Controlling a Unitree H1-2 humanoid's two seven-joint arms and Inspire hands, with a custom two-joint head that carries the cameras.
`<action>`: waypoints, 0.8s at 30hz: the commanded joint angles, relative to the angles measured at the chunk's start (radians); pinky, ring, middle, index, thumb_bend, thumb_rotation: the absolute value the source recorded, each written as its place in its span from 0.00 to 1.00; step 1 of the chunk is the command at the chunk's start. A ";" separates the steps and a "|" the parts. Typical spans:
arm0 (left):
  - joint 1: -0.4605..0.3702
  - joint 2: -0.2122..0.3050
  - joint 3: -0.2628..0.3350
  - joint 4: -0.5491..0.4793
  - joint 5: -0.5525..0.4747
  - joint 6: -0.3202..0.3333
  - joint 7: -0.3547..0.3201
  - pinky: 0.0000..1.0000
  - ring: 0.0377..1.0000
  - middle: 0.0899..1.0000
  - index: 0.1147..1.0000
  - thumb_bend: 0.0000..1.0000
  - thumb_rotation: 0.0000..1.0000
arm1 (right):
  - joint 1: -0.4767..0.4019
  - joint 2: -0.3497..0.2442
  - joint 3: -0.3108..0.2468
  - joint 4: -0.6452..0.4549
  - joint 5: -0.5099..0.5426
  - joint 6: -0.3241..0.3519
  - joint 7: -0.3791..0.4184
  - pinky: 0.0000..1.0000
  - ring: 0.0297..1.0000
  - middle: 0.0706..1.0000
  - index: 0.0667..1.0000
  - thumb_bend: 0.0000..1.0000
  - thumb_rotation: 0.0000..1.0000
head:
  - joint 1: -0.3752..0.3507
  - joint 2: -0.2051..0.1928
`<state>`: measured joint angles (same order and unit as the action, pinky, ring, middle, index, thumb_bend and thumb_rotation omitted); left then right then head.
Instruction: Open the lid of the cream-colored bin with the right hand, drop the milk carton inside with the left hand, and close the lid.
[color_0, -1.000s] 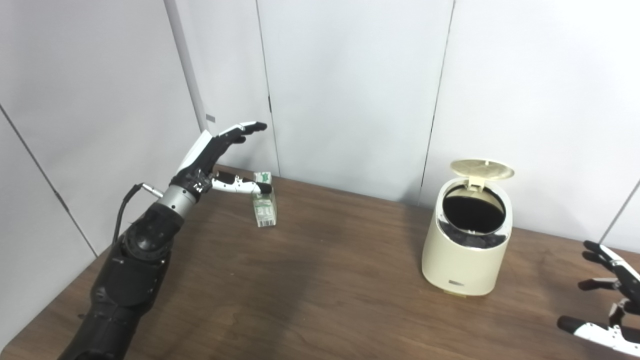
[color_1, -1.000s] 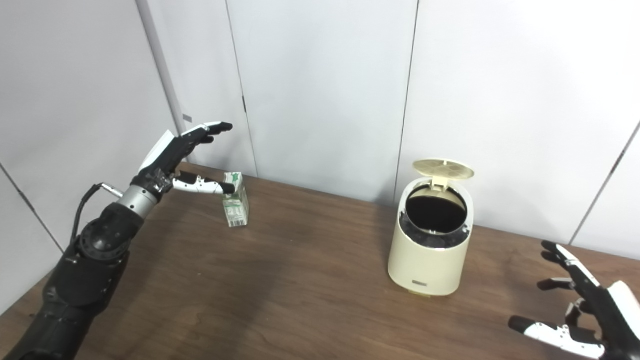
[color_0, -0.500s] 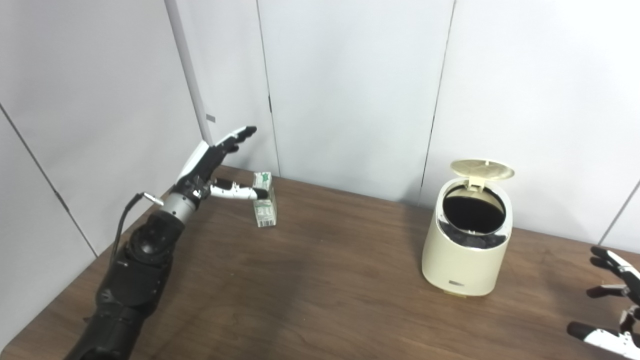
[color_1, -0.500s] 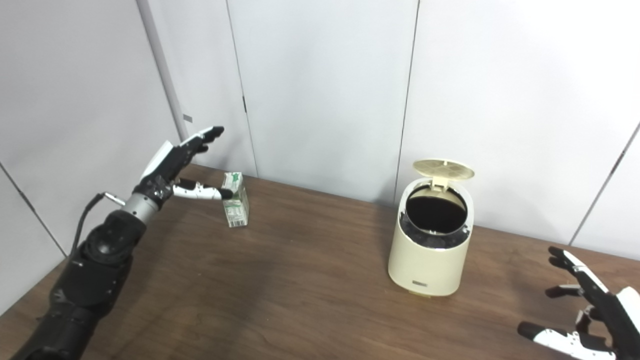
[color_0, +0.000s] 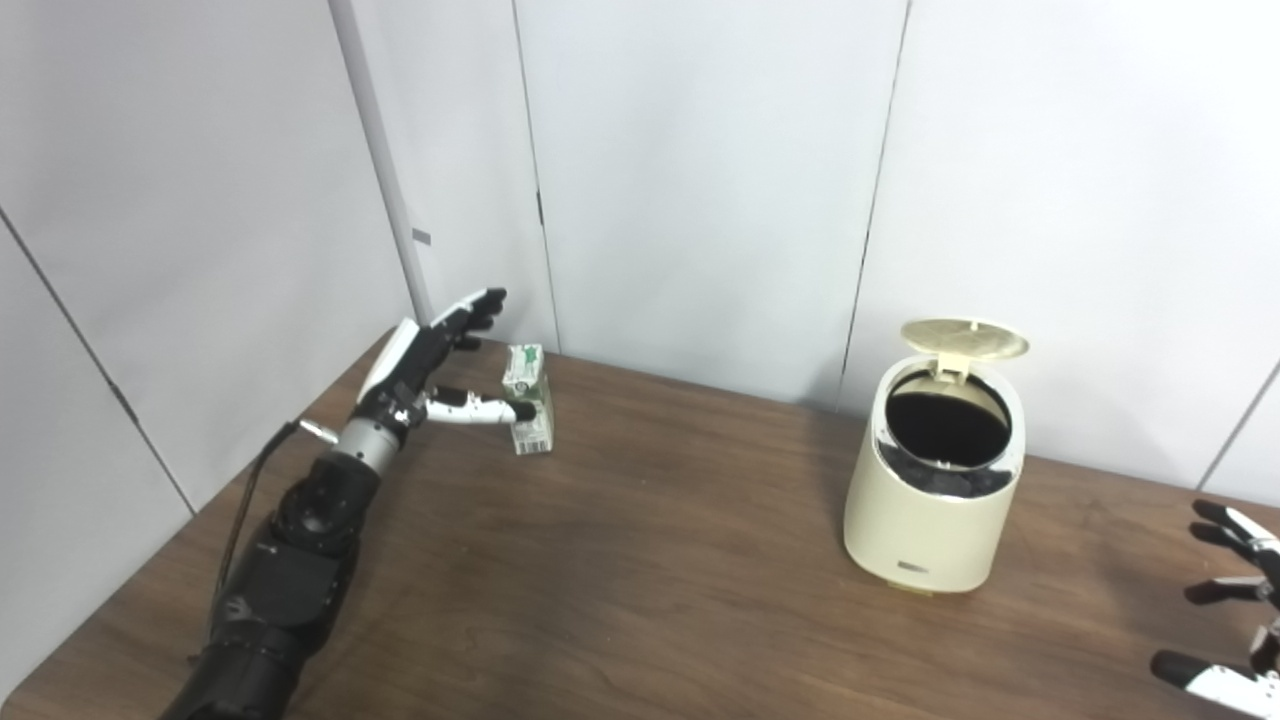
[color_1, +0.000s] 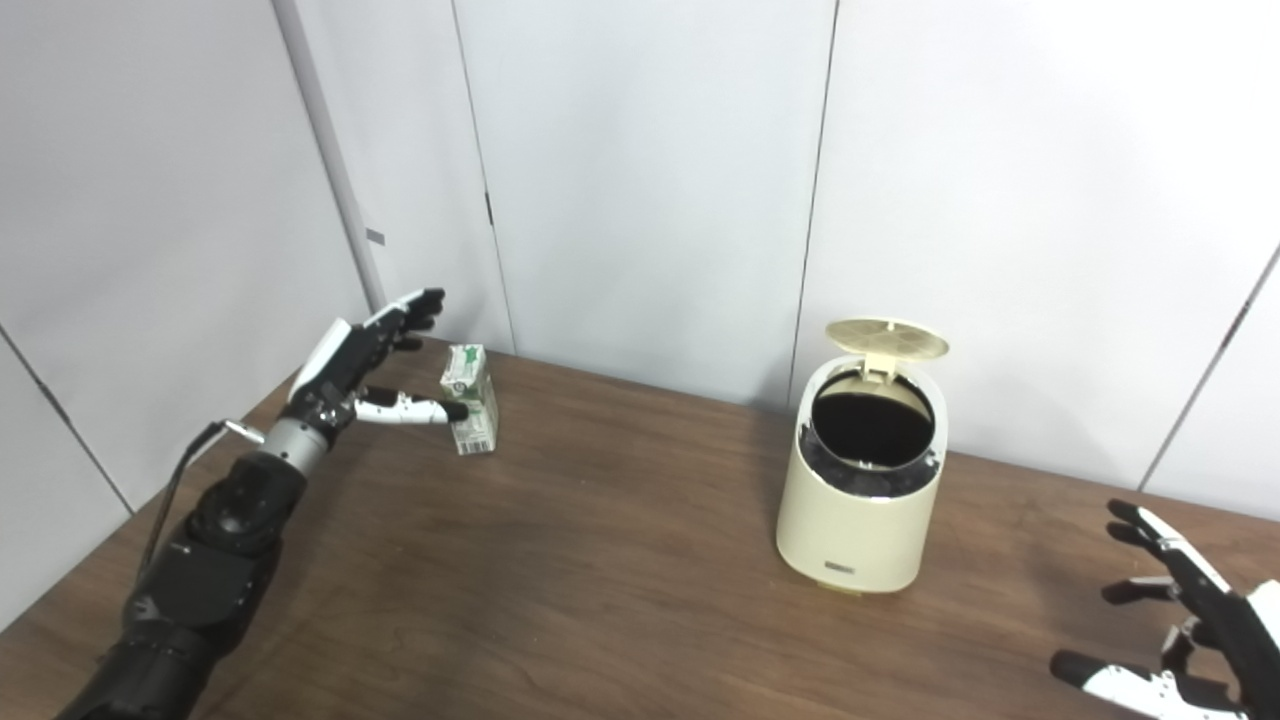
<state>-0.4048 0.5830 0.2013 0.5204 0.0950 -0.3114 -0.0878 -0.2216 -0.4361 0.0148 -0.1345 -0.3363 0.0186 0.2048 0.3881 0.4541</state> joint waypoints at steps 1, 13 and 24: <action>-0.058 0.030 -0.003 0.012 0.016 -0.049 0.034 0.85 0.88 0.88 0.92 1.00 0.17 | -0.021 -0.030 -0.017 -0.035 0.012 -0.010 0.001 0.21 0.68 0.89 0.91 0.98 0.66 | 0.000 0.001; -0.091 0.032 -0.037 0.134 0.031 -0.105 0.059 0.87 0.89 0.87 0.90 1.00 0.21 | -0.016 -0.042 -0.014 -0.040 0.009 -0.013 0.001 0.18 0.65 0.86 0.91 0.96 0.65 | -0.007 0.002; -0.120 0.022 -0.051 0.207 0.007 -0.114 0.054 0.87 0.90 0.86 0.87 1.00 0.17 | 0.001 -0.040 -0.015 -0.043 0.010 -0.022 -0.004 0.19 0.65 0.87 0.91 0.95 0.62 | -0.019 0.008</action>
<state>-0.4674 0.5797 0.1463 0.7347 0.1160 -0.4027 -0.0427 -0.2034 -0.4553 0.0142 -0.1472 -0.3365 0.0256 0.2090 0.3697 0.4602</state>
